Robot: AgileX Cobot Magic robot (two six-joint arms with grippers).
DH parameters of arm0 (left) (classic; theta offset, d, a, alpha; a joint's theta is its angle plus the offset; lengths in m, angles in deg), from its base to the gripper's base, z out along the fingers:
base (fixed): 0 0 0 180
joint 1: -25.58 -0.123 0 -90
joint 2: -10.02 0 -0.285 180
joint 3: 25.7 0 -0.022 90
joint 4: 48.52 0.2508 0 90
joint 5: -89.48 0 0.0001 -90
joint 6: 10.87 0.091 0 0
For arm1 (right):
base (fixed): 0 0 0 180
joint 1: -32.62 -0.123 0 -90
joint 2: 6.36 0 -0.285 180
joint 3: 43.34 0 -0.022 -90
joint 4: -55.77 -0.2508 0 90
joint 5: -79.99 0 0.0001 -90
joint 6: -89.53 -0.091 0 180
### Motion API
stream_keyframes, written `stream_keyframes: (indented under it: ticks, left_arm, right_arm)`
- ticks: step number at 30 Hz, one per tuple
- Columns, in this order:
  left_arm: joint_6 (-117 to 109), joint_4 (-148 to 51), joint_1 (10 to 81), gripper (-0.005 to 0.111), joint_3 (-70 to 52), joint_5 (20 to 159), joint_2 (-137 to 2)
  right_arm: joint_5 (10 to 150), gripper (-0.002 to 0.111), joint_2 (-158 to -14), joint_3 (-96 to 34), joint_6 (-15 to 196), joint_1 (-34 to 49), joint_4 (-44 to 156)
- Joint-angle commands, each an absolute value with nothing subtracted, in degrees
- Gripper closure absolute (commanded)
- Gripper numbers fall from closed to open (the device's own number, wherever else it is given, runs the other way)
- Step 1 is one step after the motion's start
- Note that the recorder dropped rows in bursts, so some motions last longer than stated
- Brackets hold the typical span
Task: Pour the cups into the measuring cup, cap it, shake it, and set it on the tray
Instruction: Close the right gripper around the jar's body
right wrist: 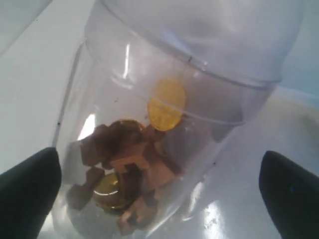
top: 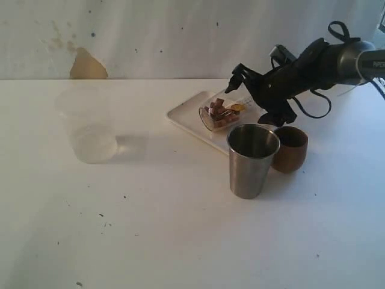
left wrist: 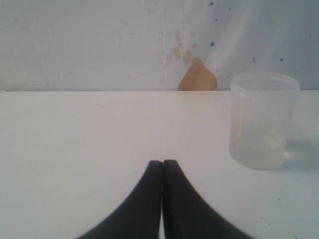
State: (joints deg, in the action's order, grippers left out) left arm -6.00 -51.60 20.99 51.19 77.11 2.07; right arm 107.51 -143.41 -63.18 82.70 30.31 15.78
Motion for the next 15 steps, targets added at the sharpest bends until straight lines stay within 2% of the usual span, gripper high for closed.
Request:
stream_keyframes:
  ticks: [1, 5, 8, 10, 11, 12, 13, 15]
  left_arm:
    - [-6.09, -51.43, 20.77, 0.106, 51.51, 77.83, 2.23]
    - [-6.09, -51.43, 20.77, 0.106, 51.51, 77.83, 2.23]
    - [-6.09, -51.43, 20.77, 0.106, 51.51, 77.83, 2.23]
    - [-6.09, -51.43, 20.77, 0.106, 51.51, 77.83, 2.23]
    - [-6.09, -51.43, 20.77, 0.106, 51.51, 77.83, 2.23]
    - [-6.09, -51.43, 20.77, 0.106, 51.51, 77.83, 2.23]
    - [-6.09, -51.43, 20.77, 0.106, 51.51, 77.83, 2.23]
    - [-6.09, -51.43, 20.77, 0.106, 51.51, 77.83, 2.23]
  right_arm:
    - [105.18, 0.003, -144.89, -63.45, 83.68, 29.81, 14.38]
    - [102.34, 0.004, -145.22, -63.54, 83.68, 29.19, 14.25]
    - [101.59, 0.014, -145.36, -63.54, 83.68, 28.91, 14.25]
    - [101.17, 0.029, -145.36, -63.54, 83.68, 28.79, 14.25]
    - [101.06, 0.039, -145.38, -63.54, 83.68, 28.66, 14.25]
    - [100.88, 0.052, -145.38, -63.54, 83.68, 28.65, 14.25]
    - [100.79, 0.076, -145.38, -63.58, 83.68, 28.65, 14.25]
    - [100.79, 0.1, -145.38, -63.83, 83.68, 28.65, 14.25]
